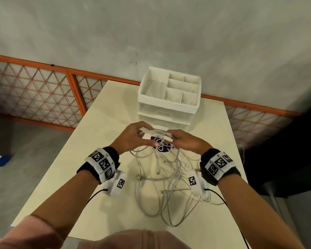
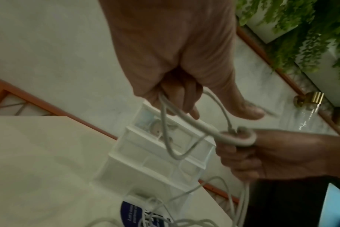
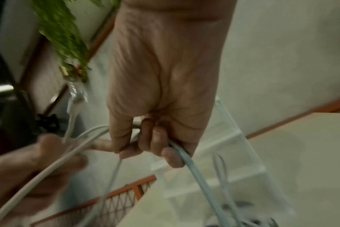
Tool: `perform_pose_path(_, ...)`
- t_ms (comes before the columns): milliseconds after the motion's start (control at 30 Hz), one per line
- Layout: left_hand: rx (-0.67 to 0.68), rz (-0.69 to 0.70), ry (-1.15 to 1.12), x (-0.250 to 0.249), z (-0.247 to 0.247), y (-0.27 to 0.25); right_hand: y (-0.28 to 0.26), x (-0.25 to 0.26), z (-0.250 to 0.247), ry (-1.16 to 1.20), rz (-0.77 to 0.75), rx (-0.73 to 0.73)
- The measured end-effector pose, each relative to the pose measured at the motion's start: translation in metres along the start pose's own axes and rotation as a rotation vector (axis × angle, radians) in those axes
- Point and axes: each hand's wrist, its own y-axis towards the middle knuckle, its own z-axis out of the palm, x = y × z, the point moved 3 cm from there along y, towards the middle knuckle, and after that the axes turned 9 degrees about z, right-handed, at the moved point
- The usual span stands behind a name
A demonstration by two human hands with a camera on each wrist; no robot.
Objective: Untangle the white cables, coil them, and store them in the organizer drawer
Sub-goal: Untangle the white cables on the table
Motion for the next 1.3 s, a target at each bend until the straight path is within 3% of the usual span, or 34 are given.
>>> perform_pose_path(133,0.093,0.037,-0.062,-0.015,0.011,0.001,-0.002,0.02,-0.01,0.027,-0.032,-0.039)
perform_pose_path(300,0.052,0.108,0.01,-0.016,0.0,0.007,-0.006,0.017,-0.018,0.11,-0.045,-0.087)
perform_pose_path(433,-0.184,0.215,-0.037,-0.033,-0.017,0.014,-0.007,-0.006,-0.009,0.07,-0.03,-0.056)
perform_pose_path(533,-0.35,0.219,-0.092,-0.038,-0.032,0.018,-0.004,-0.037,-0.003,0.02,0.033,-0.009)
perform_pose_path(633,-0.434,0.199,-0.09,-0.027,-0.036,0.018,-0.001,-0.057,-0.007,-0.136,0.114,-0.006)
perform_pose_path(800,-0.59,0.082,-0.096,0.006,-0.045,0.012,-0.001,-0.073,-0.022,-0.188,0.149,-0.063)
perform_pose_path(1000,-0.564,-0.281,0.014,0.06,-0.054,-0.006,-0.043,-0.014,-0.049,0.125,-0.091,-0.238)
perform_pose_path(1167,-0.432,-0.309,0.0,0.068,-0.039,-0.008,-0.06,0.037,-0.065,0.117,-0.193,-0.368)
perform_pose_path(1300,-0.541,-0.351,-0.175,0.066,-0.04,-0.009,-0.053,0.037,-0.067,0.028,-0.108,-0.417)
